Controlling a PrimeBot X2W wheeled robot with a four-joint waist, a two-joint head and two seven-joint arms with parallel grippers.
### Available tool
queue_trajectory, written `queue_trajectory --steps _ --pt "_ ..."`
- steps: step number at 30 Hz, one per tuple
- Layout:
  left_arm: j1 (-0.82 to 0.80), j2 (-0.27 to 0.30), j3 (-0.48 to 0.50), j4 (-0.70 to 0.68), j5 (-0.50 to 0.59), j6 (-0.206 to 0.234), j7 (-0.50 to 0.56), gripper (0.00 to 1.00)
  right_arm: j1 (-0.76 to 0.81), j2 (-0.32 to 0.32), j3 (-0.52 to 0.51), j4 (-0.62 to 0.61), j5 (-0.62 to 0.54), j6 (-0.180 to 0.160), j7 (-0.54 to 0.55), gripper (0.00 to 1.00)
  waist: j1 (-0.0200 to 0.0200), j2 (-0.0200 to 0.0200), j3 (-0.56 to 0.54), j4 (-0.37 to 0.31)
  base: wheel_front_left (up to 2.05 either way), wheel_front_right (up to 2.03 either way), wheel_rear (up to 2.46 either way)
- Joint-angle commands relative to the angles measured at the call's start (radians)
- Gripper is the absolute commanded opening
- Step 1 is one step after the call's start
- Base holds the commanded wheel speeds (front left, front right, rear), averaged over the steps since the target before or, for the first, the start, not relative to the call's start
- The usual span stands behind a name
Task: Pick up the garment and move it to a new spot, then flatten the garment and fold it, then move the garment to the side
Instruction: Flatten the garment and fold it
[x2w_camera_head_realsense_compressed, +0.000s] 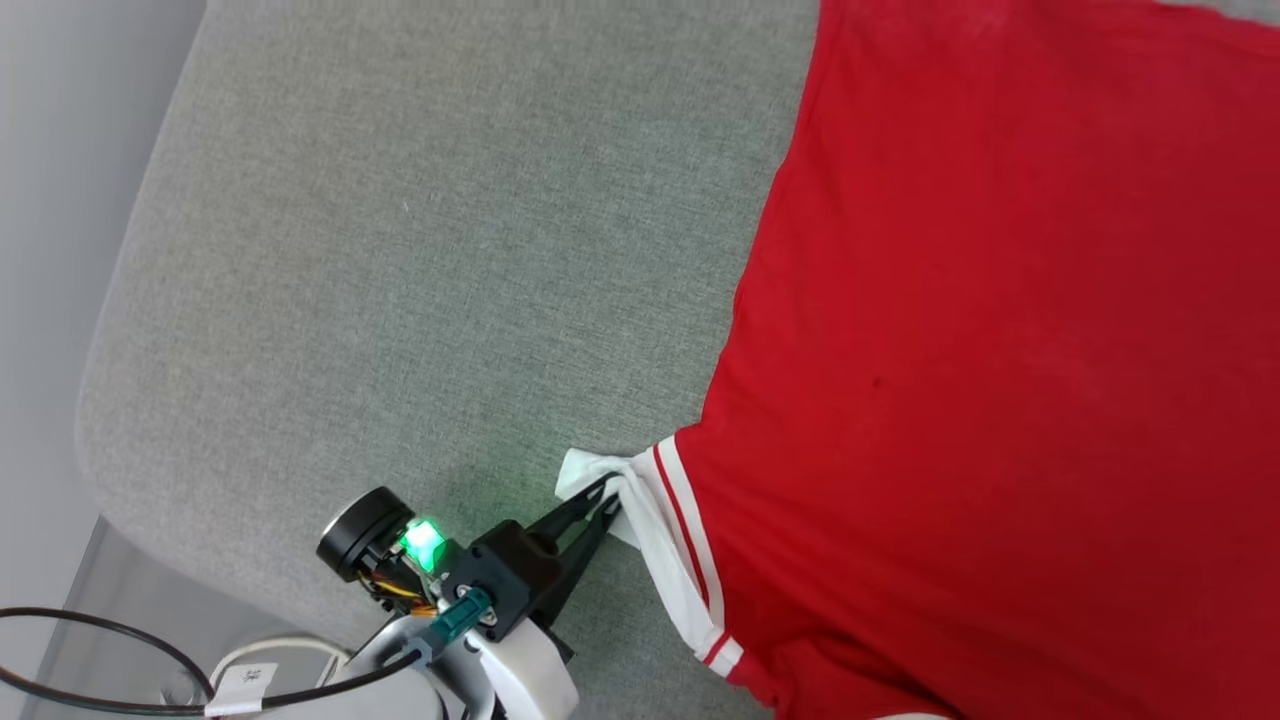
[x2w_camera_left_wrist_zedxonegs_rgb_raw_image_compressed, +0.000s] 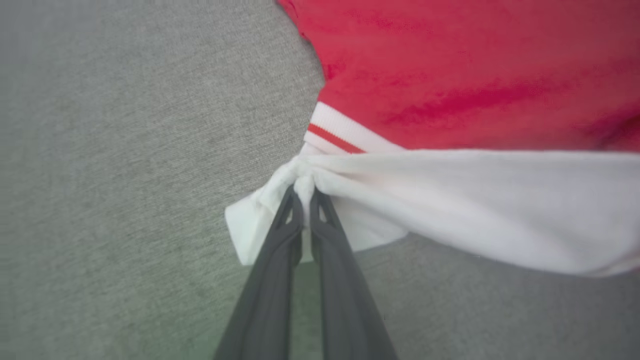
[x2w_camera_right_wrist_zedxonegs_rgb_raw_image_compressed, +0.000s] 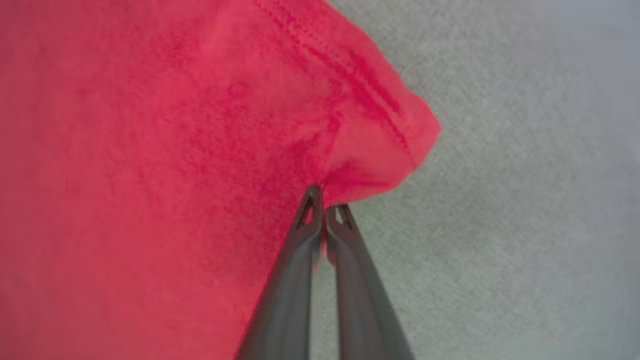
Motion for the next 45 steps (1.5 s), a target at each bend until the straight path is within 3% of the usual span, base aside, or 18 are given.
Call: queue_trajectory --steps 1,6,10,19,27,31,40,45 --pt "0.008 0.013 0.004 0.015 -0.007 0.001 -0.002 0.0 0.01 0.007 0.007 -0.003 -0.003 -0.001 -0.016 0.0 -0.0002 0.0 -0.03 -0.02 0.0 0.0 0.0" --pt "0.035 0.03 0.001 0.03 -0.022 -0.001 -0.011 0.0 0.015 0.01 0.029 -0.021 0.021 -0.001 -0.104 0.0 -0.0002 0.0 -0.114 -0.067 0.0 0.0 0.0" --pt "0.058 0.053 0.001 0.034 -0.038 0.008 -0.002 0.0 0.049 -0.034 0.071 -0.076 0.063 -0.001 -0.158 0.0 -0.0002 0.0 -0.174 -0.11 0.0 0.0 0.0" --pt "0.086 0.101 -0.005 0.021 -0.053 0.021 0.02 0.0 0.288 -0.257 0.133 -0.288 0.205 -0.001 -0.305 0.0 -0.0002 0.0 -0.245 -0.192 0.0 0.0 0.0" --pt "0.117 0.135 -0.002 0.003 -0.067 0.042 0.02 0.0 0.647 -0.407 0.132 -0.286 0.321 -0.001 -0.467 0.0 -0.0002 0.0 -0.275 -0.249 0.0 0.0 0.0" --pt "0.126 0.144 -0.002 -0.001 -0.074 0.048 0.019 0.0 0.819 -0.419 0.143 -0.254 0.354 -0.001 -0.551 0.0 -0.0002 0.0 -0.275 -0.273 0.0 0.0 0.0" --pt "0.124 0.142 -0.005 0.005 -0.078 0.042 0.023 0.0 1.128 -0.373 0.149 -0.226 0.378 -0.001 -0.671 0.0 -0.0002 0.0 -0.281 -0.286 0.0 0.0 0.0" --pt "0.136 0.135 -0.007 0.011 -0.086 0.043 0.021 0.0 1.198 -0.353 0.071 -0.229 0.371 -0.001 -0.712 0.0 -0.0002 0.0 -0.3 -0.292 0.0 0.0 0.0"
